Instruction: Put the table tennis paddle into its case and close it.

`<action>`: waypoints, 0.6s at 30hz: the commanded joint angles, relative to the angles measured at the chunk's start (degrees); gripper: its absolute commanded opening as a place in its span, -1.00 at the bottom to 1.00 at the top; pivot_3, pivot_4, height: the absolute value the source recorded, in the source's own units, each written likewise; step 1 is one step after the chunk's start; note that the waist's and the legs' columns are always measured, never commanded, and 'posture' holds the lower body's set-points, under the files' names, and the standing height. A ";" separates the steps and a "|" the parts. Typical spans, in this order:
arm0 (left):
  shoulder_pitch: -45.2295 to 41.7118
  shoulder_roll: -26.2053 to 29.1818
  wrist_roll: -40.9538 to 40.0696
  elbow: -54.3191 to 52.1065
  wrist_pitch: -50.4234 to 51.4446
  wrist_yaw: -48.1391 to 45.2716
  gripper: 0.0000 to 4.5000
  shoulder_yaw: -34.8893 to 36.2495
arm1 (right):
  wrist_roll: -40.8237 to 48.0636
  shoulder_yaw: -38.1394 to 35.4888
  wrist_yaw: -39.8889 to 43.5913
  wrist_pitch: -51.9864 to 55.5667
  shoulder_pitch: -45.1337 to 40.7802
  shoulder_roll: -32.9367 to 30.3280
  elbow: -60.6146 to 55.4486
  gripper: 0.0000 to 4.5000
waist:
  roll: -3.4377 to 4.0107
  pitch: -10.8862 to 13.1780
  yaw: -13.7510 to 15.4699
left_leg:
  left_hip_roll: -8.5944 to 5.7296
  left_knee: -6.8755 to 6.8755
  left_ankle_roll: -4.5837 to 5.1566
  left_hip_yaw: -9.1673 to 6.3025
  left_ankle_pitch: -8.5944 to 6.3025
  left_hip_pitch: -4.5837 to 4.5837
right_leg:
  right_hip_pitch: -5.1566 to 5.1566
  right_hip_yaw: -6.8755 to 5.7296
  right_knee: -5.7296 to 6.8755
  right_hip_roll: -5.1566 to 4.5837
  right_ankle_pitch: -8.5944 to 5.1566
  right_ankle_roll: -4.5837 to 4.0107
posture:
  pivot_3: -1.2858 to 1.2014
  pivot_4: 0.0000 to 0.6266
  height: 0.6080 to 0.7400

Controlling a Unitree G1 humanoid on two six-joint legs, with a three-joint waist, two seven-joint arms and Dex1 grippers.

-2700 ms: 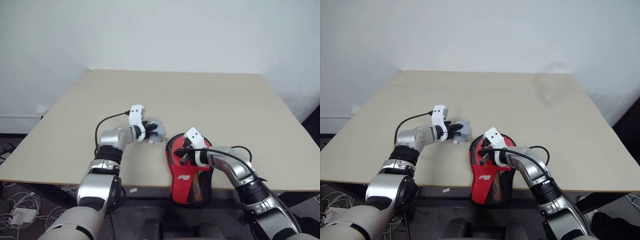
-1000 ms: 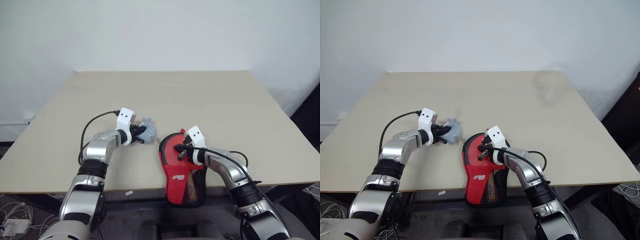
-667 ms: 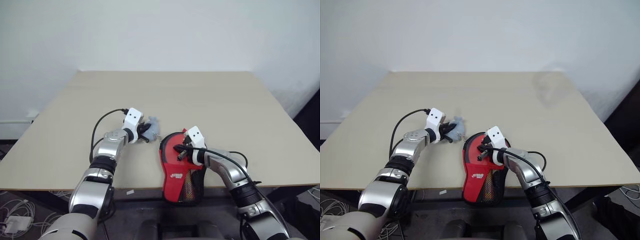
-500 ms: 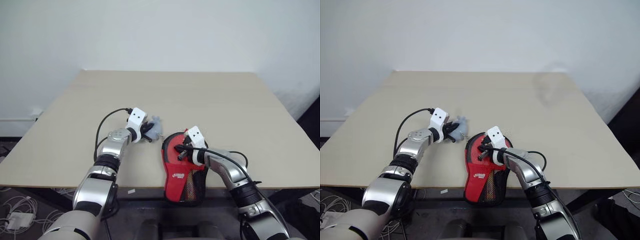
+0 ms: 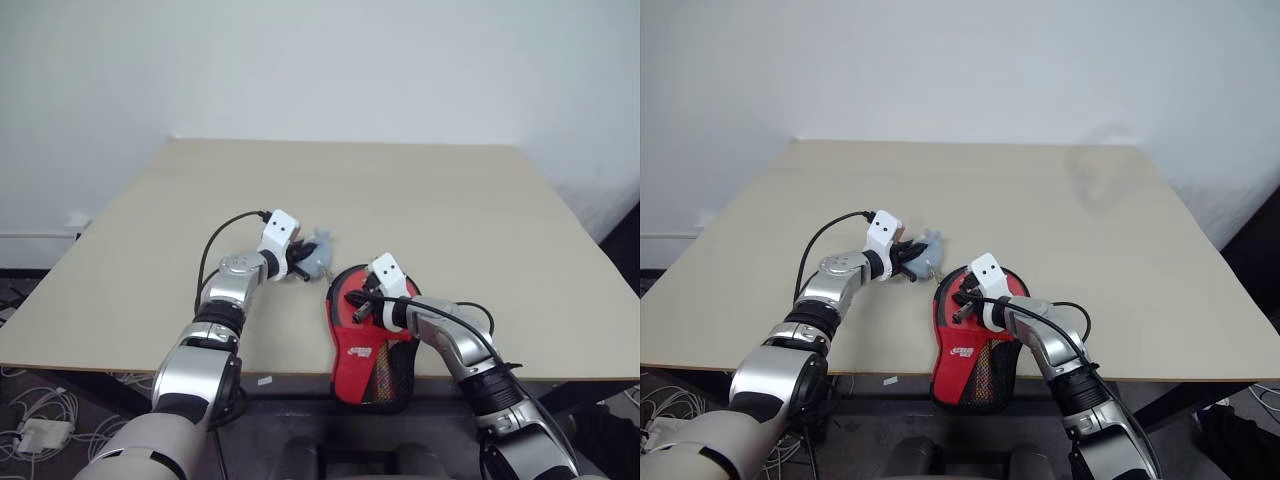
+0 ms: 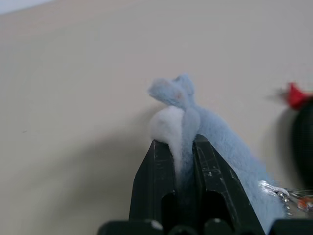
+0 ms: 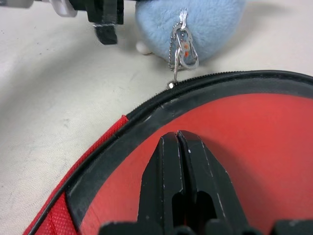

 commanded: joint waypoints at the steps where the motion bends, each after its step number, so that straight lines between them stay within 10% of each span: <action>1: -0.41 2.16 1.25 -6.75 -0.30 -7.13 -1.00 -3.05 | -0.39 0.69 0.08 1.08 0.15 0.05 0.71 -0.98 | 0.00 0.00 -0.31 | 0.00 -0.02 0.00 0.00 0.00 0.00 | -0.02 0.01 0.00 0.01 0.00 -0.01 | 0.03 -1.00 1.00; 18: -7.26 6.40 9.41 1.38 -13.01 -10.80 -1.00 -9.25 | -0.41 0.60 0.11 0.94 -0.08 0.31 1.22 -0.98 | -0.04 0.01 -1.12 | 0.02 -0.18 0.01 0.01 0.00 0.00 | -0.09 0.03 -0.02 0.03 -0.02 0.03 | 0.03 -1.00 1.00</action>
